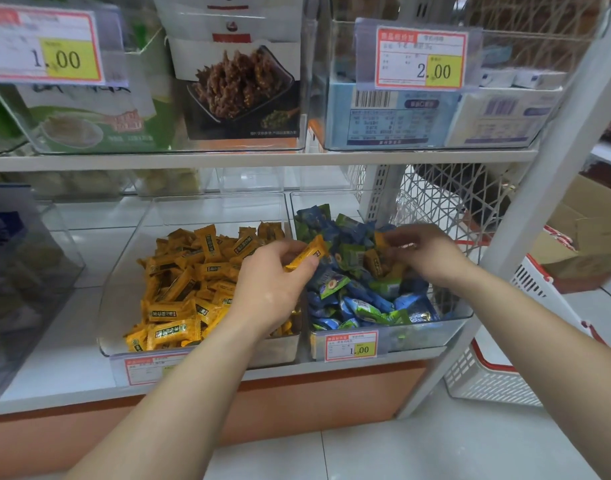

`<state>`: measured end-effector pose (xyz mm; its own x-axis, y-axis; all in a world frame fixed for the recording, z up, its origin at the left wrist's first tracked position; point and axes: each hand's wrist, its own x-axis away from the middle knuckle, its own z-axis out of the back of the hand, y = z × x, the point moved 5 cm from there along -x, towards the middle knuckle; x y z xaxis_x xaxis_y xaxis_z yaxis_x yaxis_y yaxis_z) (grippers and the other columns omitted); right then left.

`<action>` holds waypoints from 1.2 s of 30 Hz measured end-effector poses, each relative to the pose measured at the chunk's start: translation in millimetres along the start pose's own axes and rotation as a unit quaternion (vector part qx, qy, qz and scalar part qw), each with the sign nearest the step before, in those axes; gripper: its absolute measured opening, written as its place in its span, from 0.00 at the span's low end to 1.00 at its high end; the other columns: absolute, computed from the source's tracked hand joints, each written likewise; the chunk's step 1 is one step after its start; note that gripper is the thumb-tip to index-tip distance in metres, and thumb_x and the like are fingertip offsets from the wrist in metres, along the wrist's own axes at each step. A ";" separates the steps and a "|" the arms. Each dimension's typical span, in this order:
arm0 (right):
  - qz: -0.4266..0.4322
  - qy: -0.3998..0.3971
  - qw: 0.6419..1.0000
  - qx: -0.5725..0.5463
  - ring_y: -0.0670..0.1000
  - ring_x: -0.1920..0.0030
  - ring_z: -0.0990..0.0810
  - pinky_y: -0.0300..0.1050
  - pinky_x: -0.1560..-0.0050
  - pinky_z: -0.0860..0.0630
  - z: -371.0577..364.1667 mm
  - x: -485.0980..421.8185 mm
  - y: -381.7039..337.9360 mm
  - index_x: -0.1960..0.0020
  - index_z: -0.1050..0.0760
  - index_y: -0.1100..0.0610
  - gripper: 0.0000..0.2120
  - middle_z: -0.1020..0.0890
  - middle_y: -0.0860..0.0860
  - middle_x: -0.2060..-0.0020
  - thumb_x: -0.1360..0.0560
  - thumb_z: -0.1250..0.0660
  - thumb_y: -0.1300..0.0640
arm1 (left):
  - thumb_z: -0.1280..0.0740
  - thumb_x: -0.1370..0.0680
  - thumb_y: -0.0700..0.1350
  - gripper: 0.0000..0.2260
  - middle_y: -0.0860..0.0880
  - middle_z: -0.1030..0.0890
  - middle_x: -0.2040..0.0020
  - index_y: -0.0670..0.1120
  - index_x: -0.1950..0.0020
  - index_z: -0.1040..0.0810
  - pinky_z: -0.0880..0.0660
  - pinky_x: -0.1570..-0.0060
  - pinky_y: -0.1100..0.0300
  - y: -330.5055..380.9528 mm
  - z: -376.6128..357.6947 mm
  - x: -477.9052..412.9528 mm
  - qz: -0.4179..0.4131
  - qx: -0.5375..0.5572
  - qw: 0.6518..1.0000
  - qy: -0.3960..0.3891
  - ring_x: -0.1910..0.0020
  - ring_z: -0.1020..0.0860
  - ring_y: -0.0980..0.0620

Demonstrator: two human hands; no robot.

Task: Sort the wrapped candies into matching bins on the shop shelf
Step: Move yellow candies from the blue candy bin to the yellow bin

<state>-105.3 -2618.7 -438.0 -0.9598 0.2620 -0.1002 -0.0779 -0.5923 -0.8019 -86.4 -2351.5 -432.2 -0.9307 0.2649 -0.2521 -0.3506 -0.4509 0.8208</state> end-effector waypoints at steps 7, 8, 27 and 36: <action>-0.021 -0.049 0.946 -0.320 0.54 0.61 0.14 0.44 0.63 0.18 -32.6 21.7 -58.5 0.47 0.20 0.61 0.06 0.14 0.55 0.59 0.24 0.29 0.64 | 0.31 0.21 0.53 0.11 0.54 0.17 0.47 0.50 0.42 0.22 0.23 0.42 0.50 20.5 -3.0 3.9 0.022 0.168 0.984 0.054 0.45 0.20 0.55; -0.021 -0.064 0.940 -0.335 0.53 0.61 0.14 0.43 0.63 0.18 -40.7 25.9 -66.6 0.47 0.20 0.61 0.06 0.14 0.55 0.59 0.24 0.29 0.64 | 0.32 0.20 0.52 0.10 0.52 0.17 0.46 0.50 0.42 0.23 0.22 0.43 0.48 22.5 -6.2 5.2 0.036 0.213 0.975 0.043 0.45 0.19 0.52; -0.039 -0.175 0.926 -0.332 0.58 0.55 0.13 0.46 0.55 0.17 -69.9 42.2 -82.7 0.36 0.26 0.61 0.16 0.14 0.59 0.56 0.23 0.33 0.70 | 0.31 0.21 0.50 0.22 0.49 0.18 0.47 0.49 0.29 0.29 0.18 0.64 0.55 12.2 -3.2 7.4 0.033 0.200 0.977 -0.060 0.56 0.16 0.53; 0.072 -0.134 0.980 -0.127 0.48 0.61 0.14 0.35 0.66 0.23 -56.7 33.7 -84.5 0.46 0.19 0.52 0.12 0.13 0.49 0.59 0.27 0.24 0.61 | 0.26 0.25 0.47 0.19 0.50 0.17 0.57 0.50 0.35 0.24 0.20 0.63 0.57 2.2 23.4 -3.0 0.025 0.168 0.985 0.014 0.62 0.17 0.54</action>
<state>-115.8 -2516.6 -407.0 -0.9949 -0.0408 -0.0919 0.1006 -0.3898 -0.9154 -82.0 -2333.4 -417.7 -0.9500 0.2246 -0.2170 -0.2543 -0.1531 0.9549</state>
